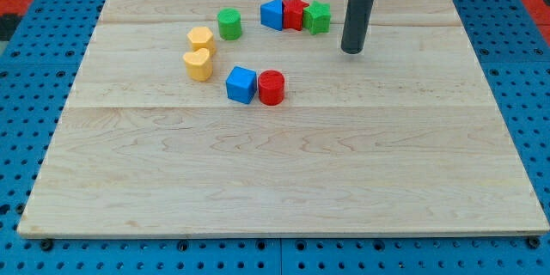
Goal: Move the red star towards the red circle
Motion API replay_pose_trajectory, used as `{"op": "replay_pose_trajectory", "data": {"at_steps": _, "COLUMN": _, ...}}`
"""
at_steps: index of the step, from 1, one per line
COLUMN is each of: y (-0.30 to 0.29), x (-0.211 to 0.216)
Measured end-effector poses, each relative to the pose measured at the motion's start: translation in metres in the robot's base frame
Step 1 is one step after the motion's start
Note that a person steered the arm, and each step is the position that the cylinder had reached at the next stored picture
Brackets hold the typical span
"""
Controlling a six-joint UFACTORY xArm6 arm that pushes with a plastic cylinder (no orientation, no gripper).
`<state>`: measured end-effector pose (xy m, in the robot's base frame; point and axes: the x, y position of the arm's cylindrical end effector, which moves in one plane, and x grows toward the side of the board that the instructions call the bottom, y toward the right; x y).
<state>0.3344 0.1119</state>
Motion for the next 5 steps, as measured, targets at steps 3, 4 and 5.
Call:
{"op": "replay_pose_trajectory", "data": {"at_steps": 3, "y": 0.014, "x": 0.000}}
{"op": "replay_pose_trajectory", "data": {"at_steps": 4, "y": 0.015, "x": -0.001}}
{"op": "replay_pose_trajectory", "data": {"at_steps": 5, "y": 0.007, "x": -0.014}}
